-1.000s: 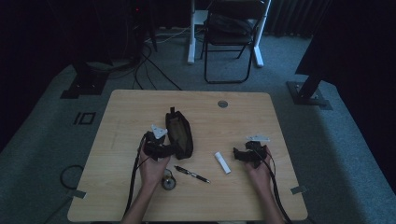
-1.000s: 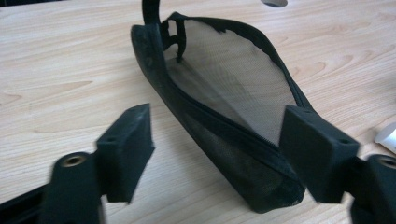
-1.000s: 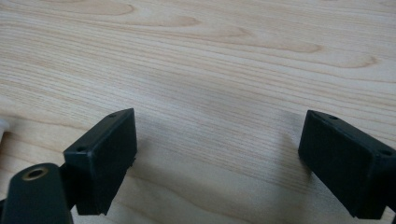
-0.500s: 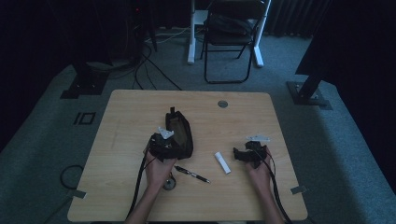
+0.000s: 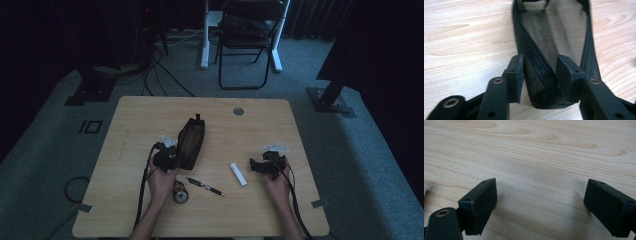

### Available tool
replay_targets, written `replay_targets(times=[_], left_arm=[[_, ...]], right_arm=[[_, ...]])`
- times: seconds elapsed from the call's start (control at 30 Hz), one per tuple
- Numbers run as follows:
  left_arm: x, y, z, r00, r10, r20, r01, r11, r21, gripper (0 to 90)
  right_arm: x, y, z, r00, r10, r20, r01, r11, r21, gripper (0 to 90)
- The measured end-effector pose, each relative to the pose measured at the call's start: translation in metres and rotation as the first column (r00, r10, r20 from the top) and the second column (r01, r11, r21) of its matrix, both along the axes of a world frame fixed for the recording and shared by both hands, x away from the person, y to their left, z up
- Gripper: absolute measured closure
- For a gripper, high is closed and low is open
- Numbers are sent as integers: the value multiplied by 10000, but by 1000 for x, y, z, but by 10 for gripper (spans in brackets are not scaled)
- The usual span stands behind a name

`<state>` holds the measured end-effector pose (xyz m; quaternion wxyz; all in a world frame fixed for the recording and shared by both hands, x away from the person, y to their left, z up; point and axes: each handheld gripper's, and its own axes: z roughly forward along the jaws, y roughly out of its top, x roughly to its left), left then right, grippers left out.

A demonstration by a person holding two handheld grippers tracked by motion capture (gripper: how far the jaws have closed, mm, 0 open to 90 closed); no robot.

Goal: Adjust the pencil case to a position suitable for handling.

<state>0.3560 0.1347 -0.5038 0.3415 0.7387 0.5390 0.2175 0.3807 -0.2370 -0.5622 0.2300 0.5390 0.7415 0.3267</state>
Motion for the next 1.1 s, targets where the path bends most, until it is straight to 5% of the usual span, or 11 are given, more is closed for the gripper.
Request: replay_targets(times=[0.3, 0.67, 1.1], left_arm=[[3, 4, 0, 9999, -165, 16, 164, 9990, 423, 709], [5, 16, -2, 9944, -1052, 91, 1050, 9944, 117, 758], [3, 23, -6, 9609, -2686, 668, 2688, 9632, 66, 760]], right_arm=[[0, 0, 0, 10000, -1, -2, 1, 10000, -1, 114], [0, 0, 0, 10000, 0, -3, 0, 10000, -1, 114], [0, 0, 0, 10000, -5, -4, 5, 10000, 2, 114]])
